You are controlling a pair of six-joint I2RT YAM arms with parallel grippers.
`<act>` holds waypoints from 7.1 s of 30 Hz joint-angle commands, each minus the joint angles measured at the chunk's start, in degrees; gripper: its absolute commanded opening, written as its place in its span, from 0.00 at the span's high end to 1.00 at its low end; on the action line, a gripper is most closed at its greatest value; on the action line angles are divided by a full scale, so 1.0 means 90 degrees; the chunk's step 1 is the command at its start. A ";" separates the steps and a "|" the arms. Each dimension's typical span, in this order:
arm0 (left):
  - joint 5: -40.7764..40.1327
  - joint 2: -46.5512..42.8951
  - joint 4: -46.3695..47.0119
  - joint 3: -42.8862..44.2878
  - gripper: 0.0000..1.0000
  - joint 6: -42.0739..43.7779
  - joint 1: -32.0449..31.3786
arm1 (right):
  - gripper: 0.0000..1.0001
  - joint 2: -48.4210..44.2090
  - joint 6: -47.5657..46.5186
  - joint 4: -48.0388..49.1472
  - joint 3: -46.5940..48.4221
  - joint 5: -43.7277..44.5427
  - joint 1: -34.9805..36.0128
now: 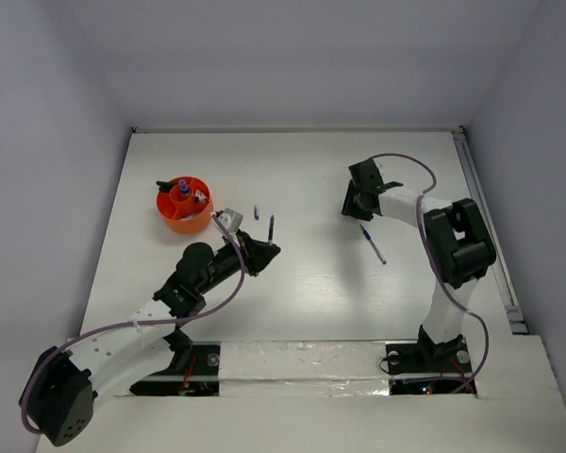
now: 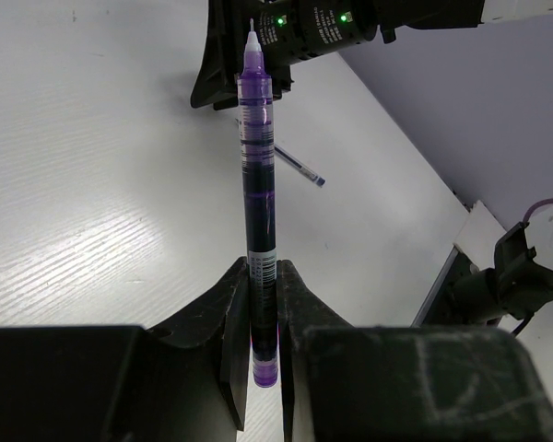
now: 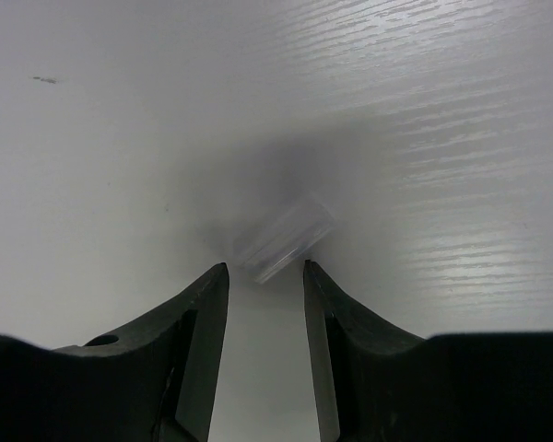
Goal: Sort the stationery into containers
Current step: Close the pen cap on the pen.
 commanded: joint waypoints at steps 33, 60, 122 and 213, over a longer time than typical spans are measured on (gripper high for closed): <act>-0.0107 0.0365 0.0383 0.0021 1.00 0.0186 -0.0039 | 0.61 0.1097 -0.0671 -0.0531 0.0923 0.0351 0.0018; 0.0683 0.1448 0.1565 -0.0106 1.00 0.0059 -0.0039 | 1.00 -0.1772 0.0782 0.3089 -0.1117 -0.2500 0.0389; -0.0244 0.1097 0.1175 -0.0194 1.00 0.0059 -0.0039 | 1.00 -0.2672 0.1702 0.6227 -0.2339 -0.0869 0.2821; -0.0107 0.0980 0.1282 -0.0252 1.00 0.0039 -0.0039 | 1.00 -0.2692 0.0862 0.5777 -0.2065 -0.0400 0.3006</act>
